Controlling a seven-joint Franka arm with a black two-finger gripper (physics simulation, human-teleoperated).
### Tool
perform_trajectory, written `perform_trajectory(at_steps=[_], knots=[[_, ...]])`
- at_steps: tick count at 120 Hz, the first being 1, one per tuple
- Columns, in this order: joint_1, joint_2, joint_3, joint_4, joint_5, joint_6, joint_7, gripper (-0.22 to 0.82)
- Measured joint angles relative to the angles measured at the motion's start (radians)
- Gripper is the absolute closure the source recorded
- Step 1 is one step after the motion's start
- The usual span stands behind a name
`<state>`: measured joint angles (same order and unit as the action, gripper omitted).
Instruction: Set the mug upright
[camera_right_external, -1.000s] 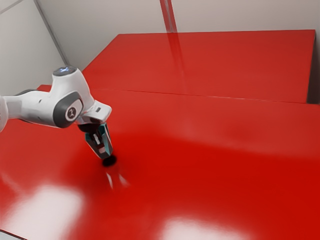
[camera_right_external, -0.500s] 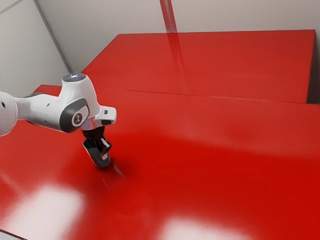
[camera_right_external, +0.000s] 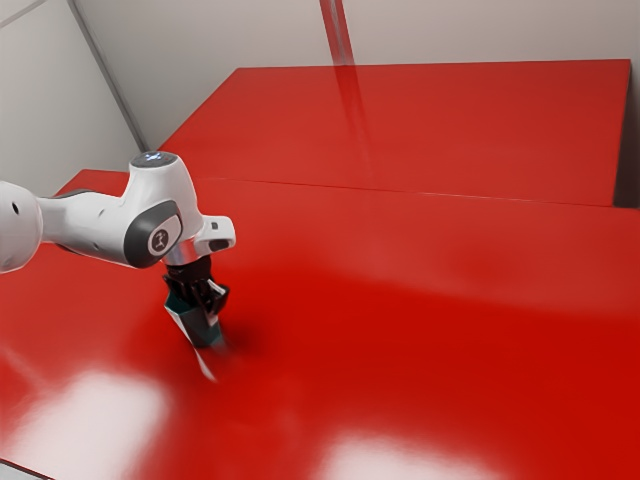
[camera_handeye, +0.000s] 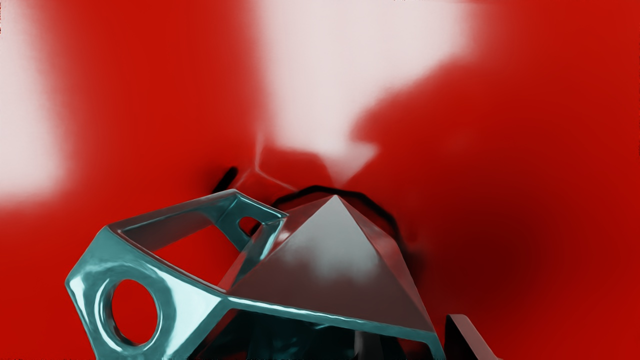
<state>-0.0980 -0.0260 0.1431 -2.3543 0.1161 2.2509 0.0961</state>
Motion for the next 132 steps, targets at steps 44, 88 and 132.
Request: perform_trajectory(at_steps=[44, 88, 132], knots=[[-0.002, -0.063, 0.0, 0.027, -0.015, -0.037, -0.049, 0.34], [-0.02, -0.051, -0.003, 0.252, -0.06, -0.156, -0.068, 0.14], [-0.03, -0.02, -0.014, 0.586, -0.118, -0.408, 0.003, 0.02]])
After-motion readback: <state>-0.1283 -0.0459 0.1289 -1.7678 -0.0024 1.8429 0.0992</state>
